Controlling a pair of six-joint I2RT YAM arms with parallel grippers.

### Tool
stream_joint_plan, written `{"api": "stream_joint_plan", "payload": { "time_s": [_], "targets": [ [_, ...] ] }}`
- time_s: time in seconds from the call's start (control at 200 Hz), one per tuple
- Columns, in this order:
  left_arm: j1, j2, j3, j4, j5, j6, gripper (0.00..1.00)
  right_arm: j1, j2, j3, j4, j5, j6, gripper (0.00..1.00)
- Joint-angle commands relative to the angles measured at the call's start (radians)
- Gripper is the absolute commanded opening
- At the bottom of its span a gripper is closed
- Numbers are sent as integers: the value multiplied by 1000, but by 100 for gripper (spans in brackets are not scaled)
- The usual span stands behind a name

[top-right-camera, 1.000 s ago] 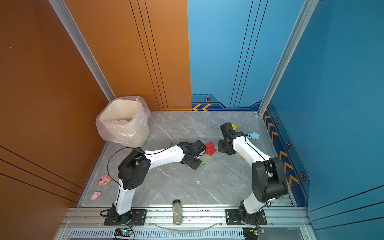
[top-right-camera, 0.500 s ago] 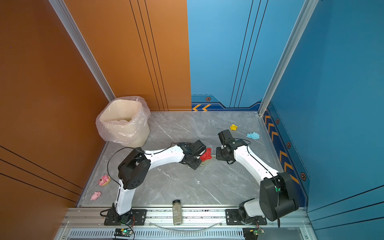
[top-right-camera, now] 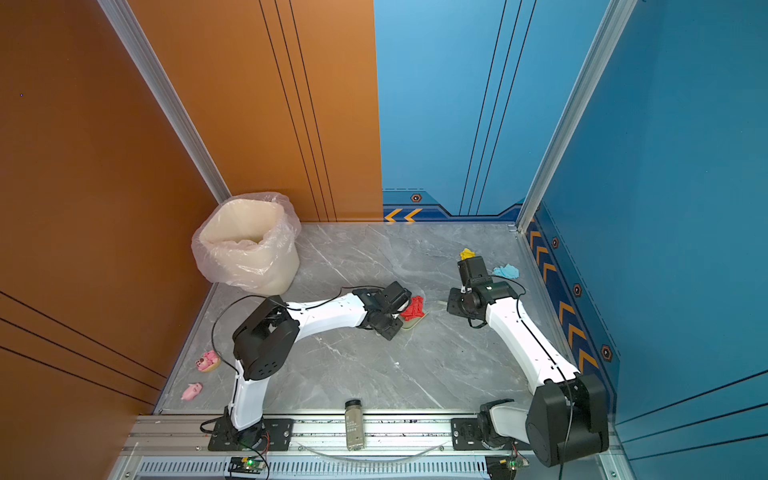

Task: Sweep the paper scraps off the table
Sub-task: 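Carry the dustpan to the bin with the left gripper while the right draws back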

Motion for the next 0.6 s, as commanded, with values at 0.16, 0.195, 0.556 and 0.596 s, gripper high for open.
{"api": "stream_joint_plan", "payload": {
  "time_s": [0.16,0.195,0.556,0.596],
  "targets": [
    [0,-77,-82,72,-70,-5,0,-25,-48,-19,-19,-22,25,0],
    [0,-85,-81,65,-78,-4,0,-27,-52,-26,-16,-22,27,0],
    [32,-254,-84,-19,-111,0,0,-31,-76,-95,61,-52,51,0],
    [42,-270,-82,-37,-111,-5,0,-30,-84,-98,65,-54,51,0]
  ]
}}
